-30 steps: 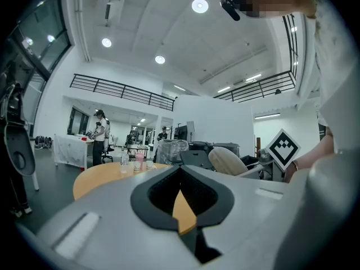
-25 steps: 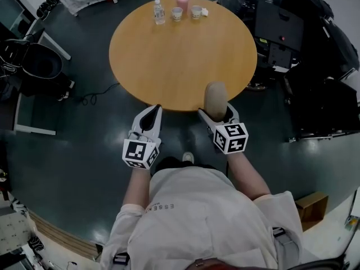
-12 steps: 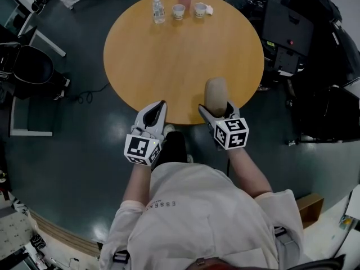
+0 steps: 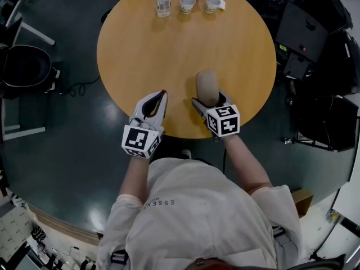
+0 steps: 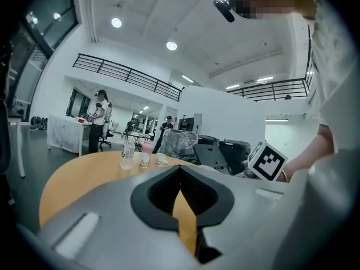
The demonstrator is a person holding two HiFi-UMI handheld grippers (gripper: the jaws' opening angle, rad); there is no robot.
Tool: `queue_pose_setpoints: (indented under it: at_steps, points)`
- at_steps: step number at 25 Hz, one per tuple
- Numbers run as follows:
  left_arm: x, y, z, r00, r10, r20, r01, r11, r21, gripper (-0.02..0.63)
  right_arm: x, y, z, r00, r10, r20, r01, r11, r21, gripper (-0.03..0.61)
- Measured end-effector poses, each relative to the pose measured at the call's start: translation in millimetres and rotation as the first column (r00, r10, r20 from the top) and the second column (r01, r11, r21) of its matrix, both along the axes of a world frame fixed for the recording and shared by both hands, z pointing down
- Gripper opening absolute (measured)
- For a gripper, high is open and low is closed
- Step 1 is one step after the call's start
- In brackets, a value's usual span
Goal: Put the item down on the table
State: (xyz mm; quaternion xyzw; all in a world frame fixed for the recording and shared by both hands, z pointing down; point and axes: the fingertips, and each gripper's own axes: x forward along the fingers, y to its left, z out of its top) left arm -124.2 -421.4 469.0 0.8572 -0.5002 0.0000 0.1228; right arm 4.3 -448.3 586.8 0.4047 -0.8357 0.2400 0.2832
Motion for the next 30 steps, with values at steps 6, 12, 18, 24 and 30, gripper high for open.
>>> queue_pose_setpoints:
  at_steps: [6,12,18,24,30]
  points:
    - [-17.8,-30.7,31.3,1.000,0.000,-0.018,-0.001,0.998,-0.067,0.015,-35.4,-22.3,61.1,0.997,-0.052,-0.055,0.044,0.989,-0.145,0.385]
    - [-34.2,-48.0,55.6,1.000,-0.021,-0.008,0.020,0.994,-0.106,0.015,-40.1,-34.5,103.9,0.992,-0.053,-0.112,0.025,0.969,-0.245,0.385]
    - [-36.8,-48.3,63.7,1.000,-0.028,-0.008,0.027,0.992,-0.121,0.017,-35.9,-32.0,119.5,0.990,-0.003,-0.141,-0.045,0.941,-0.335,0.385]
    - [-30.5,-42.8,57.6,1.000,-0.020,-0.011,0.019,0.993,-0.115,0.015,-39.6,-35.3,108.7,0.994,0.020,-0.110,-0.049,0.961,-0.271,0.395]
    - [-14.3,-30.7,15.5,1.000,0.020,-0.011,-0.020,0.999,-0.025,0.015,-35.6,-36.9,52.6,0.998,0.057,-0.018,-0.059,0.988,-0.142,0.420]
